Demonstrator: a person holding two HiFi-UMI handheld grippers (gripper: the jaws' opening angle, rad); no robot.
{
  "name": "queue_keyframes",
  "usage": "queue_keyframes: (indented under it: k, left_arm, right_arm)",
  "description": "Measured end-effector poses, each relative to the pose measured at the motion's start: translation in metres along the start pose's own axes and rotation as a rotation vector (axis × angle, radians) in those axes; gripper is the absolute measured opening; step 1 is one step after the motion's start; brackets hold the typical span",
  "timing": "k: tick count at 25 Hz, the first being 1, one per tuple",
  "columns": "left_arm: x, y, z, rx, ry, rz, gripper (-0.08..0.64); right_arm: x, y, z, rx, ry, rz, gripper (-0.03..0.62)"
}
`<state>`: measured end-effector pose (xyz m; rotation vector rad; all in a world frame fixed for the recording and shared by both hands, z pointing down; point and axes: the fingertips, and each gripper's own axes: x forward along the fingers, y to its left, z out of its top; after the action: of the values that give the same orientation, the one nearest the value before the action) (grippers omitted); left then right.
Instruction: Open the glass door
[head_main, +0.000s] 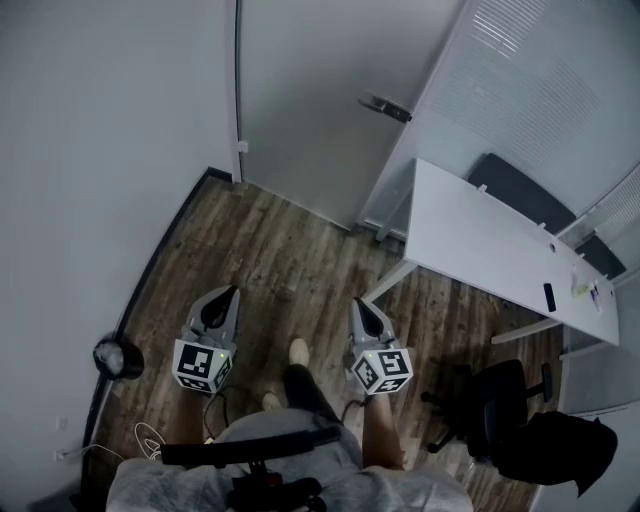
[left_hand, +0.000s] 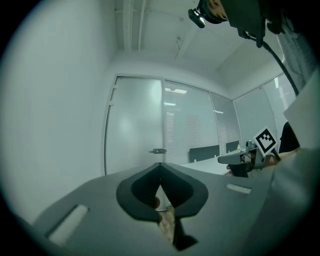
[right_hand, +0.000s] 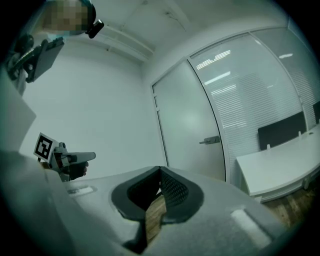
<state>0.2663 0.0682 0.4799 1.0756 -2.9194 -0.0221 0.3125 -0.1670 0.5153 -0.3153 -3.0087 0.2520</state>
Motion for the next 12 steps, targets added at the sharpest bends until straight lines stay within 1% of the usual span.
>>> queue_keyframes:
  k: [4, 12]
  left_arm:
    - [0.034, 0.012, -0.002, 0.000, 0.002, 0.007, 0.003]
    - [0.119, 0.030, 0.007, -0.008, 0.004, 0.014, 0.003]
  right_arm:
    - [0.032, -0.022, 0.005, -0.002, -0.003, 0.006, 0.002]
    - [0.096, -0.076, 0.018, 0.007, 0.018, 0.019, 0.002]
